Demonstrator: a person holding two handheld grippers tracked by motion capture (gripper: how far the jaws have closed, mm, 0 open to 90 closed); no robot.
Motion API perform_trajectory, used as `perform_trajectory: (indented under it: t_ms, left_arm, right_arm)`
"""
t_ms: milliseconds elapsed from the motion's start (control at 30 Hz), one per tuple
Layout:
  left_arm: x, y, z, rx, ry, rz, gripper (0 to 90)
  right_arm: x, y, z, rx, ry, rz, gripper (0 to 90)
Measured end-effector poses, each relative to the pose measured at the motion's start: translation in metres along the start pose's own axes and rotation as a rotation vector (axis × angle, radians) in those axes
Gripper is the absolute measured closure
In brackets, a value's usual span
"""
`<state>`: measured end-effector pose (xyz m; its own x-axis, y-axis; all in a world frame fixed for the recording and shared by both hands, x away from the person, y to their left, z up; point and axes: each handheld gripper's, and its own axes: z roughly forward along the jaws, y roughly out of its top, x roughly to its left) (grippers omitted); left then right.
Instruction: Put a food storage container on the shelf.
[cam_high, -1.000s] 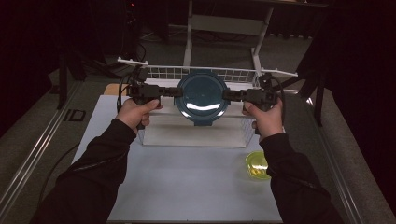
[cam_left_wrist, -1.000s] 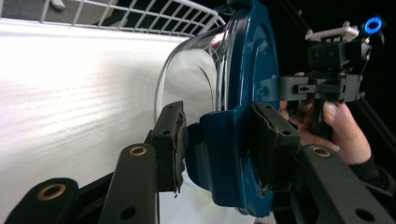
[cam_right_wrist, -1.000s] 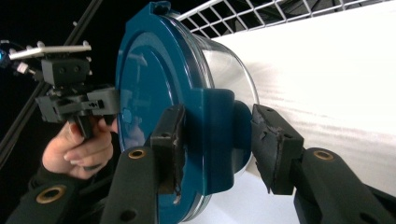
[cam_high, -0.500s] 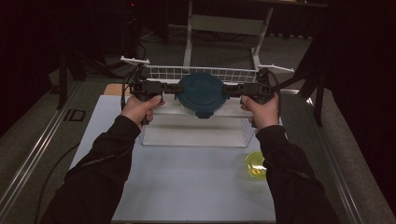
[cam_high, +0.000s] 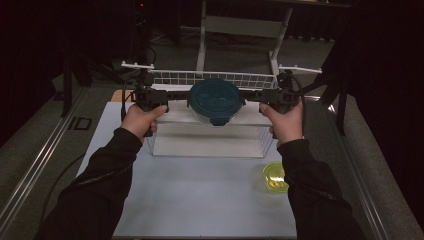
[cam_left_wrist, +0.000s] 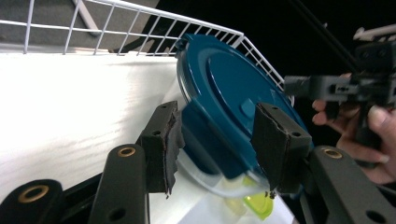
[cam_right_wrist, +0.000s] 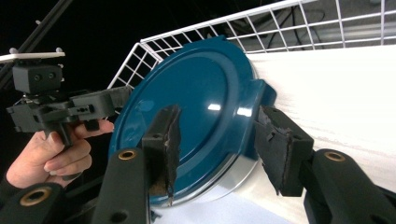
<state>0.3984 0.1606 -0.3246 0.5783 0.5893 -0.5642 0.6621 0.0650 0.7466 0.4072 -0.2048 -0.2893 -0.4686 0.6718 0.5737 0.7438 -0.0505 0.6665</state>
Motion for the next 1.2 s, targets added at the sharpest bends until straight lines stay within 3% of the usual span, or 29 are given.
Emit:
perform_trajectory:
  t_ms: [133,300,400,467,600,633,667,700,733,767,833,1000,1033,1067,1100,1167,1200]
  left_arm:
    - [-0.004,-0.007,-0.006,-0.013,0.007,0.032,50.9]
    - [-0.015,-0.025,-0.02,-0.051,0.004,0.11,50.9]
    - [-0.018,-0.032,-0.023,-0.057,-0.002,0.126,49.1]
    - [-0.02,-0.039,-0.026,-0.064,-0.012,0.14,45.1]
    - [-0.025,-0.055,-0.03,-0.079,-0.028,0.178,38.4]
    - [-0.026,-0.064,-0.03,-0.059,-0.08,0.217,34.1]
    - [-0.026,-0.064,-0.03,-0.059,-0.08,0.217,31.1]
    - [-0.027,-0.069,-0.03,-0.048,-0.079,0.231,31.1]
    - [-0.029,-0.073,-0.029,-0.041,-0.071,0.245,31.1]
    - [-0.031,-0.083,-0.028,-0.032,-0.072,0.269,27.3]
    - [-0.033,-0.094,-0.026,-0.037,-0.062,0.293,18.2]
    - [-0.036,-0.116,-0.021,-0.026,-0.021,0.316,0.0]
    - [-0.038,-0.126,-0.02,-0.038,0.005,0.333,0.0]
    - [-0.038,-0.126,-0.02,-0.038,0.005,0.333,0.0]
    - [-0.04,-0.134,-0.02,-0.041,0.044,0.363,0.0]
    - [-0.042,-0.142,-0.02,-0.05,0.06,0.368,0.0]
    - [-0.042,-0.146,-0.019,-0.055,0.058,0.368,0.0]
  right_arm:
    - [0.008,-0.009,-0.006,-0.002,0.03,-0.032,50.0]
    - [0.021,-0.033,-0.008,0.018,0.082,-0.081,50.3]
    - [0.028,-0.045,-0.009,0.027,0.096,-0.122,51.1]
    - [0.03,-0.049,-0.008,0.029,0.108,-0.122,52.9]
    - [0.038,-0.063,-0.005,0.05,0.133,-0.155,61.2]
    - [0.041,-0.068,-0.003,0.054,0.134,-0.171,65.6]
    - [0.041,-0.068,-0.003,0.054,0.134,-0.171,65.6]
    - [0.043,-0.072,-0.001,0.06,0.132,-0.179,73.1]
    - [0.043,-0.072,-0.001,0.06,0.132,-0.179,73.1]
    - [0.045,-0.074,0.001,0.056,0.119,-0.194,82.5]
    - [0.046,-0.076,0.004,0.064,0.124,-0.199,89.0]
    - [0.048,-0.078,0.012,0.095,0.116,-0.205,89.6]
    - [0.048,-0.078,0.014,0.094,0.106,-0.211,89.6]
    - [0.048,-0.077,0.016,0.092,0.099,-0.217,89.7]
    - [0.047,-0.077,0.017,0.094,0.102,-0.208,89.6]
    - [0.045,-0.075,0.021,0.09,0.082,-0.209,89.8]
    - [0.043,-0.075,0.022,0.092,0.097,-0.196,89.8]
